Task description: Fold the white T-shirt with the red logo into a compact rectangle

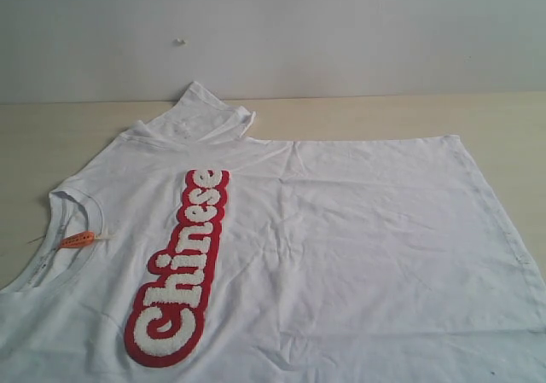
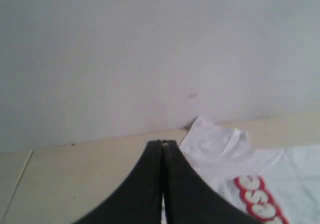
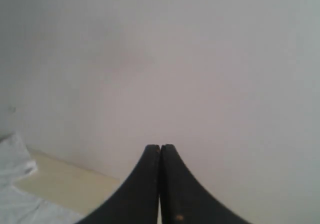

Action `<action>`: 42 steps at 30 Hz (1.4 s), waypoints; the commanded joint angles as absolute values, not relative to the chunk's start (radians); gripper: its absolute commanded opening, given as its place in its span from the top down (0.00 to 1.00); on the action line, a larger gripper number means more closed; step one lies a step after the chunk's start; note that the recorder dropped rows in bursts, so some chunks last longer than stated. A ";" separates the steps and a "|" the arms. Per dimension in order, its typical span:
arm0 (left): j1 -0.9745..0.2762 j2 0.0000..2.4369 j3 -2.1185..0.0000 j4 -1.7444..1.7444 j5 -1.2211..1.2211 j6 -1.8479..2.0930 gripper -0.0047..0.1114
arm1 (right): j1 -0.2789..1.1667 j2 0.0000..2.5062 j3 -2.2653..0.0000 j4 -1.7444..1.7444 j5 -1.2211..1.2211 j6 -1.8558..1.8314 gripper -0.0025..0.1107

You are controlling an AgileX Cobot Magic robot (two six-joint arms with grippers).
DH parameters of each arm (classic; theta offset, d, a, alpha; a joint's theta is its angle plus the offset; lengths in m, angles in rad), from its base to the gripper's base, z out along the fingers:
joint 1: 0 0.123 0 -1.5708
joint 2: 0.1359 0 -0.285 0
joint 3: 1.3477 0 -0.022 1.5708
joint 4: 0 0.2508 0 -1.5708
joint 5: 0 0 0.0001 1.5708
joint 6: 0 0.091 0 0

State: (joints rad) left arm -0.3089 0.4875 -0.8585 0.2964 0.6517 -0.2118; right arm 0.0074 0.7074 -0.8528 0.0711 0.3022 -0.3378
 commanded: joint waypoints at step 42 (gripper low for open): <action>-0.199 1.830 -1.200 -0.213 0.971 1.437 0.96 | 0.069 1.727 -1.135 0.162 0.897 -1.228 0.98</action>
State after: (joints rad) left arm -0.2013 1.8231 -1.2031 -0.1493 0.9713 1.4387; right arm 0.0656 1.7264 -1.1292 0.1217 0.9207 -1.2340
